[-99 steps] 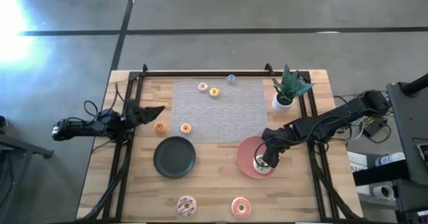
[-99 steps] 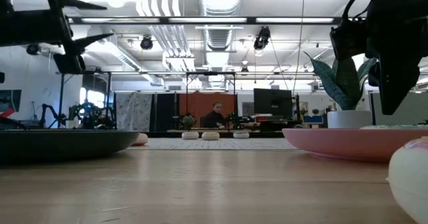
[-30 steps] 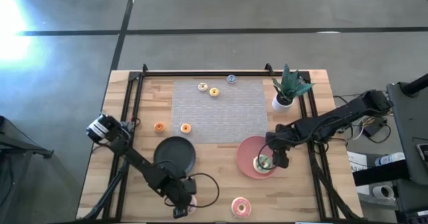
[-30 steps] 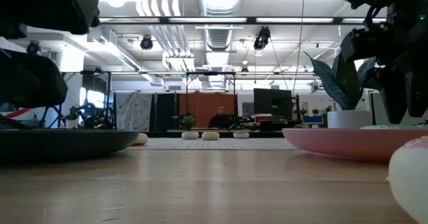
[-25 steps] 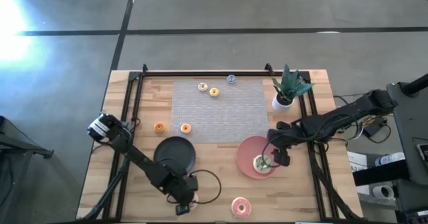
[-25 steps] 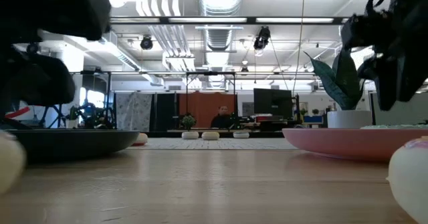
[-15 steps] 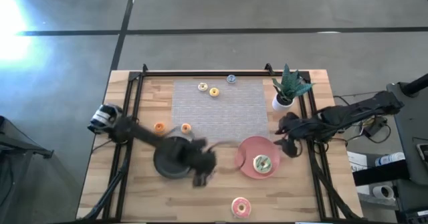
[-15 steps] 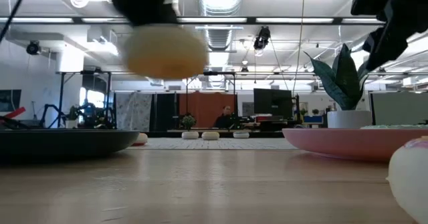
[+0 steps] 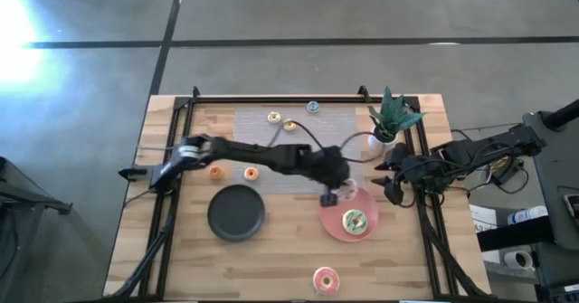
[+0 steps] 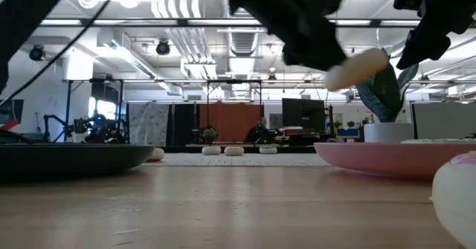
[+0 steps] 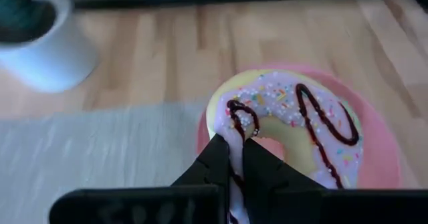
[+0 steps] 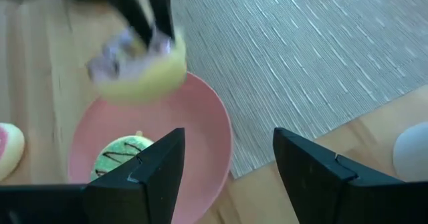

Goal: Pick & Place donuts
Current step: Put the large purple donut on the pink plate, then put the large pink donut on the pink plate

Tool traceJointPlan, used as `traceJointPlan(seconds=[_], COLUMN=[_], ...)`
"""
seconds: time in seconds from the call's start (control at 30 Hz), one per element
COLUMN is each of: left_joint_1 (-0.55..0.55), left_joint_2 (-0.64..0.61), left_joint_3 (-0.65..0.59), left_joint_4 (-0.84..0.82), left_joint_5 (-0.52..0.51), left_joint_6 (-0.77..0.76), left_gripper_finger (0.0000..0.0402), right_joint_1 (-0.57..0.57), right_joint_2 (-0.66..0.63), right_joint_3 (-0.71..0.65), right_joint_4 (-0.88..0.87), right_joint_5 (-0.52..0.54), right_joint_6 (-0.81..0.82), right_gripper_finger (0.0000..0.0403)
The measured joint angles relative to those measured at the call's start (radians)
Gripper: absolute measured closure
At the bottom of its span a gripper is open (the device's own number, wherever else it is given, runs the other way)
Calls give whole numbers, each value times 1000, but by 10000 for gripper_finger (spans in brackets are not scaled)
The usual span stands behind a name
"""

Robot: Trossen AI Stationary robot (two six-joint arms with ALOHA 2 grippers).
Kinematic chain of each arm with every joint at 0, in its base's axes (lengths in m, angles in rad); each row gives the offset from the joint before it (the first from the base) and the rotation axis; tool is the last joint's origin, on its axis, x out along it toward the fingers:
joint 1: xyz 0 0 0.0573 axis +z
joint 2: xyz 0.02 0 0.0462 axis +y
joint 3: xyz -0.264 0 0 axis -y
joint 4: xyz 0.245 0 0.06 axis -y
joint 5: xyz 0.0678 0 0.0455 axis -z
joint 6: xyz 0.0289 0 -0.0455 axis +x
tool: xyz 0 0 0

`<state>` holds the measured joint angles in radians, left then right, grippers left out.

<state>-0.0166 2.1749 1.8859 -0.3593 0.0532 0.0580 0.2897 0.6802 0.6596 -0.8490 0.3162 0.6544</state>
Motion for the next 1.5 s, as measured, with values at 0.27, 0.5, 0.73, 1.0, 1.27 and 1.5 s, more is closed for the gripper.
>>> traceJointPlan(seconds=[0.27, 0.5, 0.73, 1.0, 1.27, 1.5], left_joint_1=[2, -8, -2, -3, -21, -115], left_joint_2=[256, 355, 361, 321, 183, 25], left_joint_3=[312, 438, 433, 433, 426, 249], left_joint_4=[-84, -244, -232, -318, -575, -689], left_joint_5=[44, 89, 87, -23, -28, 0], left_joint_6=[-7, -12, -148, -138, -98, -33], left_gripper_finger=[401, 401, 346, 227, 212, 212], right_joint_1=[0, 0, 0, 0, 0, 0], right_joint_2=[-51, -136, -169, -160, -154, -83], right_joint_3=[45, 44, 44, 39, 38, 34], right_joint_4=[-200, -276, -274, -274, -270, -224], right_joint_5=[6, 25, 50, 54, 24, -47], right_joint_6=[31, 95, 97, 94, 30, -88], right_gripper_finger=[184, 184, 184, 183, 183, 183])
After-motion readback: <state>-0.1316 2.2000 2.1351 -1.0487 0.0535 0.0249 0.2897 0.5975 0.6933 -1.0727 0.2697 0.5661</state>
